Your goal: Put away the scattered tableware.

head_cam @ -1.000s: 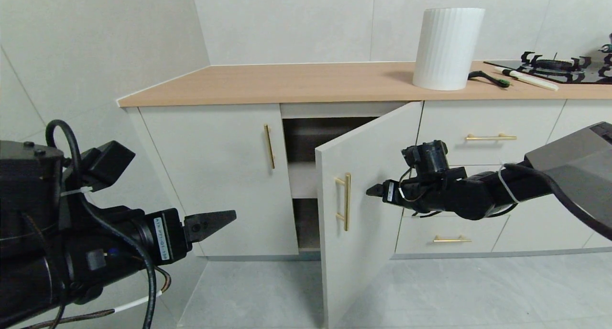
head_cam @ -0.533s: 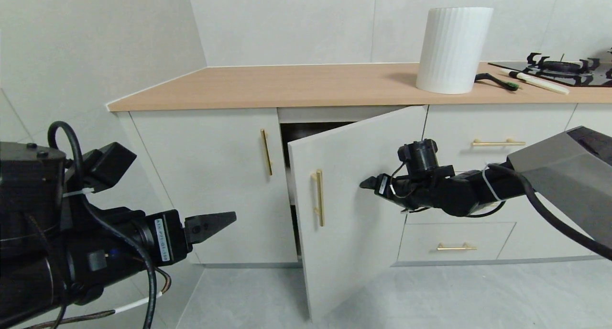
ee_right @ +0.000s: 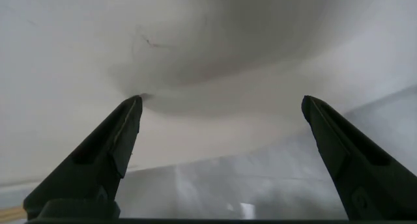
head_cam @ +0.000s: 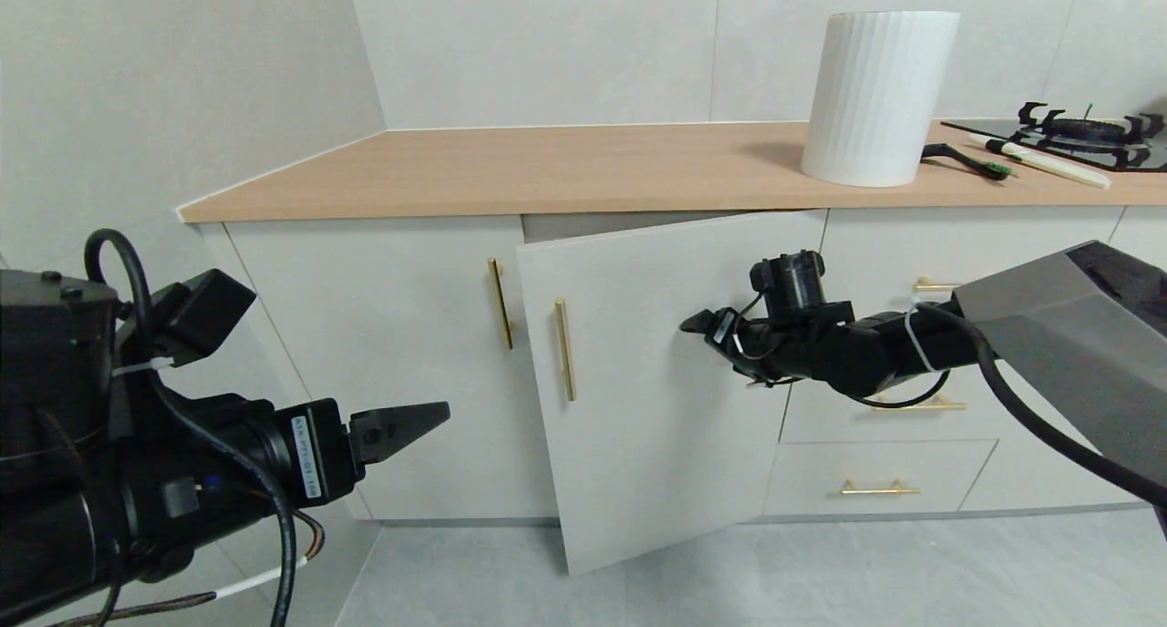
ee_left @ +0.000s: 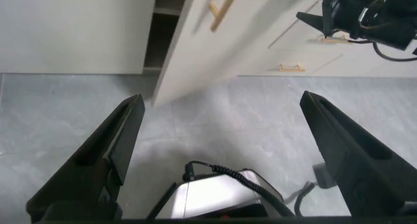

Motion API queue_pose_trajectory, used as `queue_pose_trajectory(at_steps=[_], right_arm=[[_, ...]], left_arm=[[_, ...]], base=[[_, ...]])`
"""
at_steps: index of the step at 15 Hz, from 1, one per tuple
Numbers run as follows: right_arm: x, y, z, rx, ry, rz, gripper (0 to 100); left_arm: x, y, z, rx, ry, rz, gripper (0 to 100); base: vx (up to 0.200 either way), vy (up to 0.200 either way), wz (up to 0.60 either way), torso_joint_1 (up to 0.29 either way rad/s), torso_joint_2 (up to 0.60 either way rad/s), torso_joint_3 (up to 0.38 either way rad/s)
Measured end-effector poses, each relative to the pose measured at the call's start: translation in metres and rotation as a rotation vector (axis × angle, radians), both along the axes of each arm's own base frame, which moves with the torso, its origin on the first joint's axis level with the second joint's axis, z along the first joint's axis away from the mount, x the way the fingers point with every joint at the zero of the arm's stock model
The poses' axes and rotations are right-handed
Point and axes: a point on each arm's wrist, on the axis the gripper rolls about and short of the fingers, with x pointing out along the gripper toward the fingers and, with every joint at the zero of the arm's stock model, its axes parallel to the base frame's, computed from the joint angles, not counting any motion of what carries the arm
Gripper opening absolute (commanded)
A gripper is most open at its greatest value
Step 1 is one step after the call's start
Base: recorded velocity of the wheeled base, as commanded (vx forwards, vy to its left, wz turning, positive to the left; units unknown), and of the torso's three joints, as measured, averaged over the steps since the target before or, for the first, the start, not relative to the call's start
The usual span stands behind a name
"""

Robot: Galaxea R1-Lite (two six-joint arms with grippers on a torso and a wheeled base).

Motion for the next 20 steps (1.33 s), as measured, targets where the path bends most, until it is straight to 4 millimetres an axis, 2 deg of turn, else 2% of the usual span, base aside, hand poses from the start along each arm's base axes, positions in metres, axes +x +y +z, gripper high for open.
queue_pose_trajectory(at_steps=[7,12,17,20], right_arm=[[0.03,0.008,-0.007,-0.016,-0.082,-0.202,100],[0.041,0.004,-0.013,-0.018,-0.094,-0.244,100],[0.045,-0.004,-0.015,-0.024,-0.09,-0.264,100],[0.032,-0.009,-0.005,-0.04,-0.053,-0.256,100]], left_arm=[[0.0,0.0,0.0,-0.001,-0.001,0.0,100],[0.0,0.0,0.0,-0.002,-0.001,0.001,100],[0.0,0.0,0.0,-0.002,-0.001,0.0,100],[-0.001,0.001,0.003,-0.01,-0.015,0.001,100]], base=[[0.0,0.0,0.0,0.0,0.0,0.0],[0.0,0.0,0.0,0.0,0.0,0.0],[0.0,0.0,0.0,0.0,0.0,0.0],[0.0,0.0,0.0,0.0,0.0,0.0]])
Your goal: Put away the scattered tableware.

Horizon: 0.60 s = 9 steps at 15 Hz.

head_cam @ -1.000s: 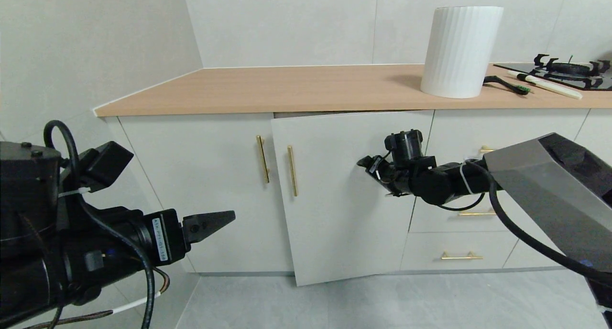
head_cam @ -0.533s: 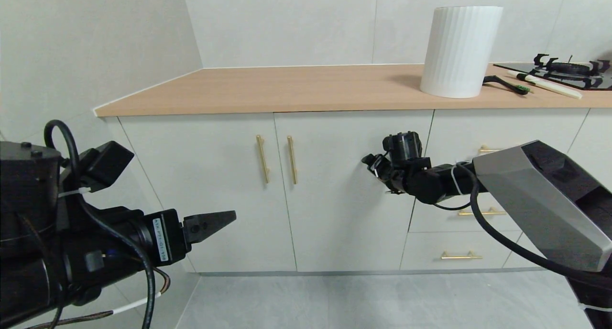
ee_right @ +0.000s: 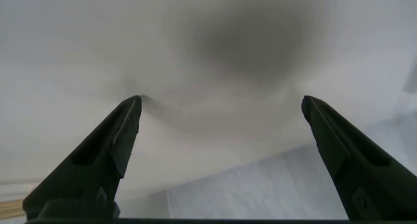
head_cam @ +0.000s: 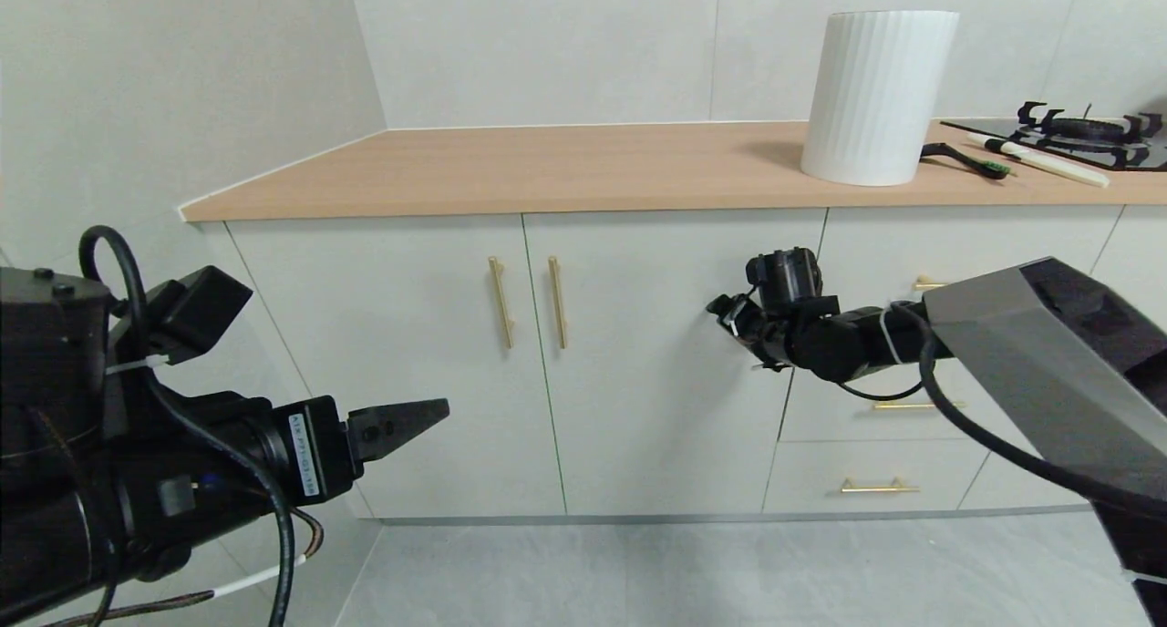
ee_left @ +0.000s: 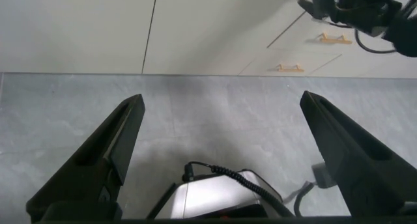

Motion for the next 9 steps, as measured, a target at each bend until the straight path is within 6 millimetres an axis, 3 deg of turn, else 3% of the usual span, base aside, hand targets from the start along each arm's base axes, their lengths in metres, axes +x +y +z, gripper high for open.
queue_pose_trajectory(at_steps=[3,6,9], right_arm=[[-0.043,-0.008,0.049,0.005,-0.01,0.08,100],[-0.116,-0.033,0.101,-0.089,-0.065,0.183,100],[-0.201,-0.072,0.135,-0.21,-0.154,0.233,100]], left_arm=[[-0.004,0.003,0.013,-0.042,-0.088,-0.001,100],[-0.013,0.009,0.028,-0.059,-0.181,-0.002,100],[-0.033,0.021,0.046,-0.094,-0.28,-0.002,100]], base=[[0.0,0.0,0.0,0.0,0.0,0.0],[0.0,0.0,0.0,0.0,0.0,0.0],[0.0,0.0,0.0,0.0,0.0,0.0]])
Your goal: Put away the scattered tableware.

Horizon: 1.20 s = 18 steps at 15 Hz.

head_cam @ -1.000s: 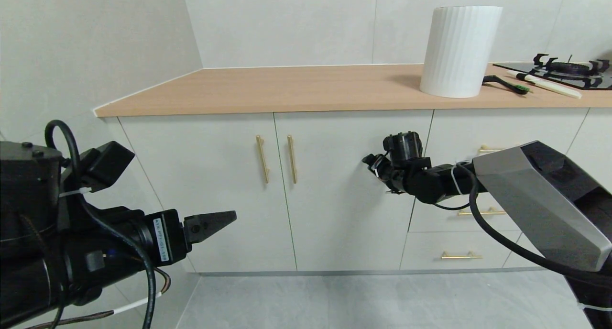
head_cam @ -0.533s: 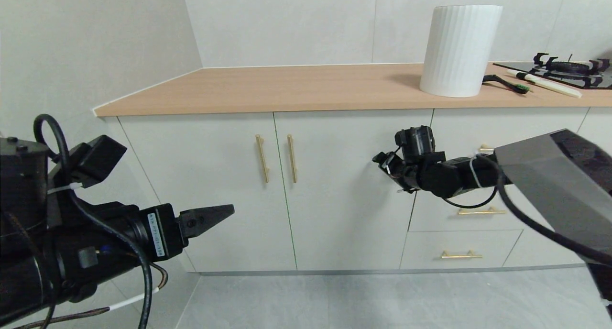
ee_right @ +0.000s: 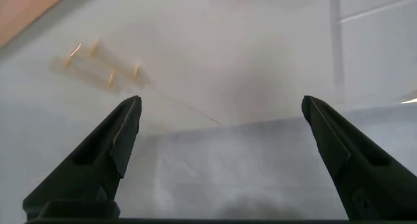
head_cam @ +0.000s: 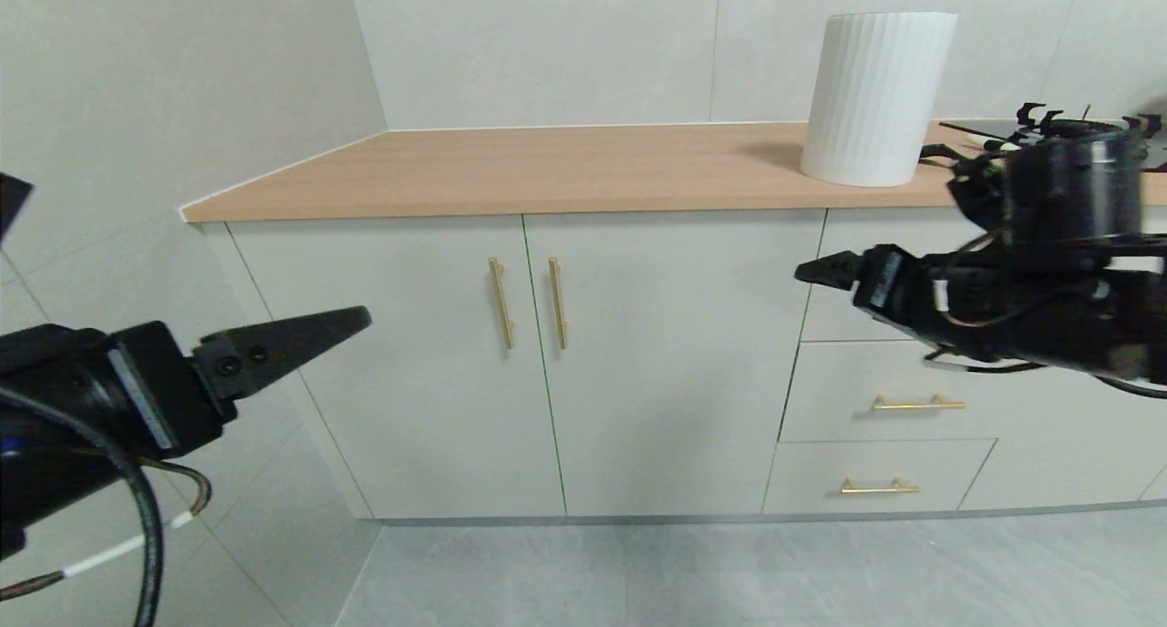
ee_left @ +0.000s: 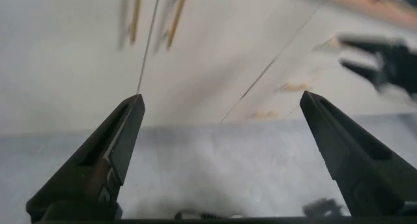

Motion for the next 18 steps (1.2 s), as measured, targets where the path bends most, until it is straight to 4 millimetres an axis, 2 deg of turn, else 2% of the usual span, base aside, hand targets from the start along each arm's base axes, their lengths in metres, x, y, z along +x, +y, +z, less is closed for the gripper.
queue_pose_trajectory(at_steps=[3,6,8,11,12,14,18], right_arm=[[-0.077,-0.052,0.009,-0.148,-0.124,-0.038,100],[-0.152,-0.094,0.004,-0.239,-0.244,-0.144,100],[-0.207,-0.11,-0.012,-0.302,-0.289,-0.204,100],[-0.274,-0.122,-0.048,-0.398,-0.305,-0.29,100],[-0.289,-0.124,-0.063,-0.44,-0.279,-0.345,100],[-0.304,-0.123,-0.088,-0.48,-0.276,-0.417,100],[-0.304,-0.122,-0.124,-0.526,-0.291,-0.478,100]], left_arm=[[-0.028,0.017,0.009,0.0,-0.092,0.008,100],[-0.067,0.04,-0.001,0.039,-0.16,0.038,100],[-0.096,0.055,-0.014,0.073,-0.204,0.066,100],[-0.132,0.071,-0.044,0.138,-0.273,0.122,100],[-0.141,0.074,-0.056,0.161,-0.288,0.146,100],[-0.155,0.077,-0.081,0.192,-0.319,0.218,100],[-0.163,0.073,-0.11,0.218,-0.342,0.419,100]], base=[[0.0,0.0,0.0,0.0,0.0,0.0],[0.0,0.0,0.0,0.0,0.0,0.0],[0.0,0.0,0.0,0.0,0.0,0.0],[0.0,0.0,0.0,0.0,0.0,0.0],[0.0,0.0,0.0,0.0,0.0,0.0],[0.0,0.0,0.0,0.0,0.0,0.0],[0.0,0.0,0.0,0.0,0.0,0.0]])
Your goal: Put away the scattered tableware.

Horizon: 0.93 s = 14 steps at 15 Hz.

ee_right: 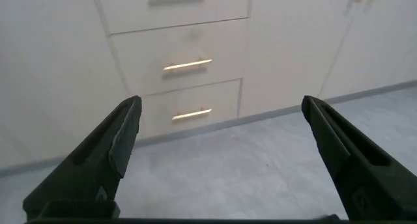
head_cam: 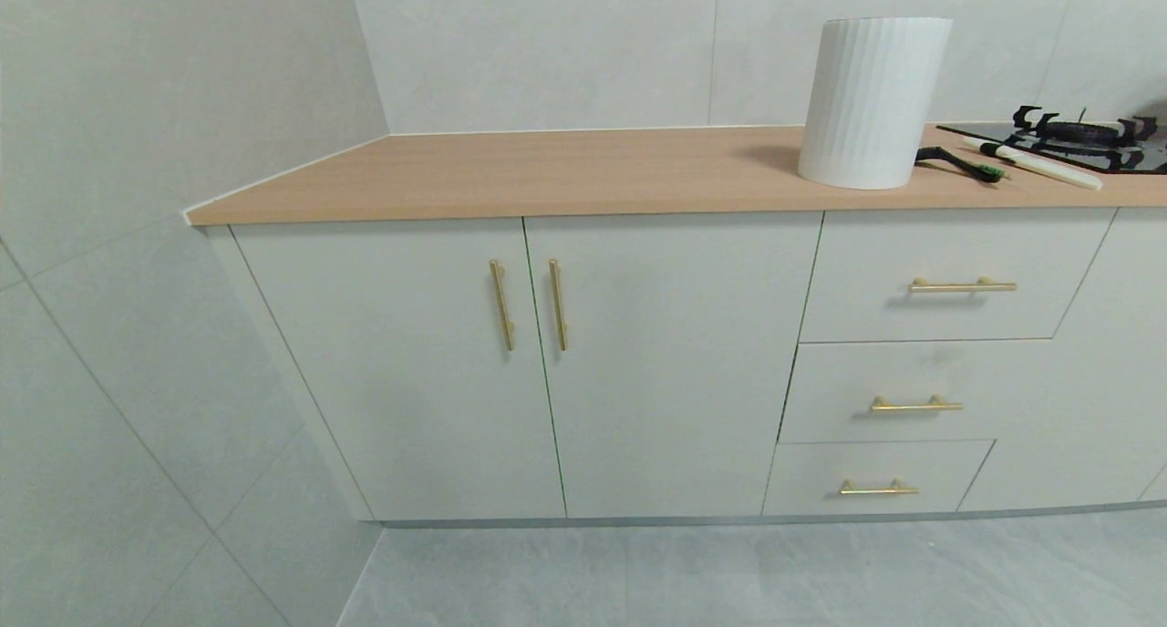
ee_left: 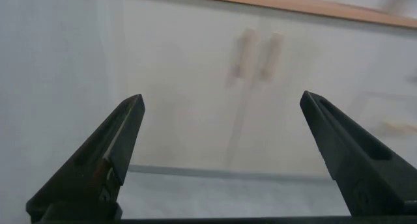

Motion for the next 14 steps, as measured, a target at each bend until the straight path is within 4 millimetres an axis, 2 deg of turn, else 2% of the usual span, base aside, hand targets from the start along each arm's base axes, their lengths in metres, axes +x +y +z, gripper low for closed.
queue_pose_trajectory(at_steps=[4,6,8,10,14], right_arm=[[0.017,0.001,-0.024,0.0,-0.132,0.038,100],[0.022,0.004,-0.036,-0.002,-0.088,0.157,100],[0.023,0.004,-0.039,-0.003,-0.079,0.169,100],[0.023,0.007,-0.043,-0.009,-0.043,0.282,100],[0.023,0.007,-0.045,-0.01,-0.029,0.316,100]], left_arm=[[0.0,-0.002,-0.027,0.046,-0.053,0.132,100],[0.006,-0.003,-0.044,0.118,-0.03,0.11,100],[0.01,-0.004,-0.058,0.172,0.01,0.081,100],[0.012,-0.006,-0.073,0.191,0.129,0.017,100],[0.012,-0.006,-0.076,0.175,0.148,-0.01,100]], base=[[0.0,0.0,0.0,0.0,0.0,0.0],[0.0,0.0,0.0,0.0,0.0,0.0],[0.0,0.0,0.0,0.0,0.0,0.0],[0.0,0.0,0.0,0.0,0.0,0.0],[0.0,0.0,0.0,0.0,0.0,0.0]])
